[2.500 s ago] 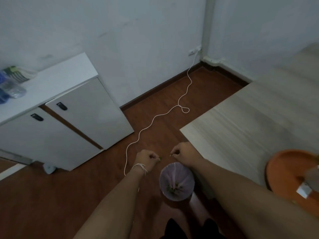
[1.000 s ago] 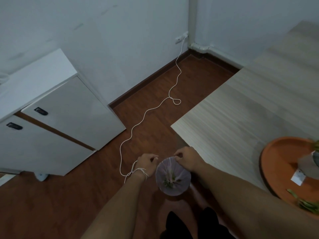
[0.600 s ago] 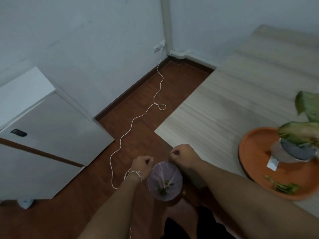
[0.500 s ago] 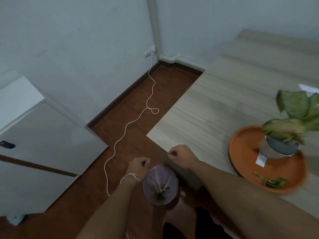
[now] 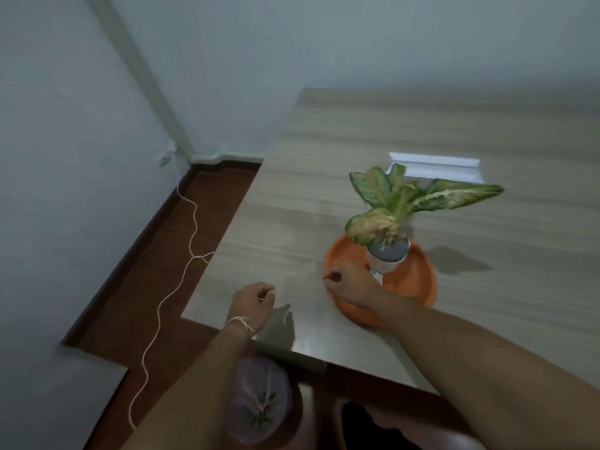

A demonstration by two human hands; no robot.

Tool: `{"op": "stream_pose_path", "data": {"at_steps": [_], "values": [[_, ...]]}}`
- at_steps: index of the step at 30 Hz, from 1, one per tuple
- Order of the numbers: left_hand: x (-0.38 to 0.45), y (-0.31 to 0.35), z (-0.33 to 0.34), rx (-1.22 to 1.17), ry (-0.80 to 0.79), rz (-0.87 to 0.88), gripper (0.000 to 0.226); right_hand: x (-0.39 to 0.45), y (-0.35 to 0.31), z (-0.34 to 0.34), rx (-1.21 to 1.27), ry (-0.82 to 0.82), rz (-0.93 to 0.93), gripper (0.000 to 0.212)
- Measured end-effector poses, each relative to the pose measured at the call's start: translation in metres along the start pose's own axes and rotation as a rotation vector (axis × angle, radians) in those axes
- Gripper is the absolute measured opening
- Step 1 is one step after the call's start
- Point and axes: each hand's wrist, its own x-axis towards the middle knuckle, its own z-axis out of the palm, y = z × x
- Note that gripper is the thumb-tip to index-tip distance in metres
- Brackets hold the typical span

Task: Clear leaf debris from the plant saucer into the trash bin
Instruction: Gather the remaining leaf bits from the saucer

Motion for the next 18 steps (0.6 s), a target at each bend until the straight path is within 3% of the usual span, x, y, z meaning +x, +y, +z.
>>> {"op": "stream_pose_path", "data": {"at_steps": [6,9,15,18], "values": [[0.020,0.084,0.069,0.018,-0.306,0.129,0.028,-0.034,0.101,-0.059,-0.102,0.033,0.216,0.022],[0.023,0.121,0.102,0.111,-0.454,0.193,0.035,-0.049,0.124,-0.077,-0.173,-0.037,0.264,0.016],[0.026,0.160,0.149,0.369,-0.574,0.245,0.047,-0.052,0.151,-0.075,-0.299,-0.178,0.230,0.022],[0.028,0.162,0.162,0.477,-0.600,0.277,0.043,-0.048,0.146,-0.072,-0.378,-0.228,0.175,0.013]]}}
